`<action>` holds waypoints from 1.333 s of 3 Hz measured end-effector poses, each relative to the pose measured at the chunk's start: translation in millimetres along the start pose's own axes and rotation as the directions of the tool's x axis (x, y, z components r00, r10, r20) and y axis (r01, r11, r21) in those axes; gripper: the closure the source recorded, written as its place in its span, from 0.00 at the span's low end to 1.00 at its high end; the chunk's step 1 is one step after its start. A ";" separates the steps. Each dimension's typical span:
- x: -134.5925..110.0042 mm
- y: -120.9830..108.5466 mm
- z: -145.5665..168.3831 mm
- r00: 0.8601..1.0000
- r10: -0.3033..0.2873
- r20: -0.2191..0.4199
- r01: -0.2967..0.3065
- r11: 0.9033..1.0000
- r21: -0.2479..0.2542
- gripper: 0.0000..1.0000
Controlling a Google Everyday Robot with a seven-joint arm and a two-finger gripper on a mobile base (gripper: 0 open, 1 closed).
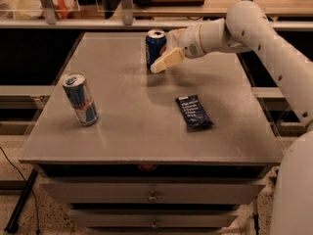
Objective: Pick pepsi can
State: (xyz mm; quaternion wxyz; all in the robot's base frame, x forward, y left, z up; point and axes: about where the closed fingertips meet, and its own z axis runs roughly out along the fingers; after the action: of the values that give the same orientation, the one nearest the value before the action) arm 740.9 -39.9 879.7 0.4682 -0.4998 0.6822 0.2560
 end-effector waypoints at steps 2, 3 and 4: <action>-21.1 8.5 16.9 0.999 -0.025 0.037 0.027 0.998 -0.059 0.15; -25.1 12.5 20.4 0.999 -0.028 0.043 0.031 0.996 -0.082 0.38; -23.8 13.5 21.0 0.999 -0.025 0.038 0.029 0.995 -0.094 0.61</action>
Offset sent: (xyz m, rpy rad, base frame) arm -0.0044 0.0346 0.0213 0.0378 -0.0161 0.1087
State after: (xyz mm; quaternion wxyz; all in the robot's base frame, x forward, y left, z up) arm 738.0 -7.3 890.3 0.4599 -0.5258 0.6538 0.2908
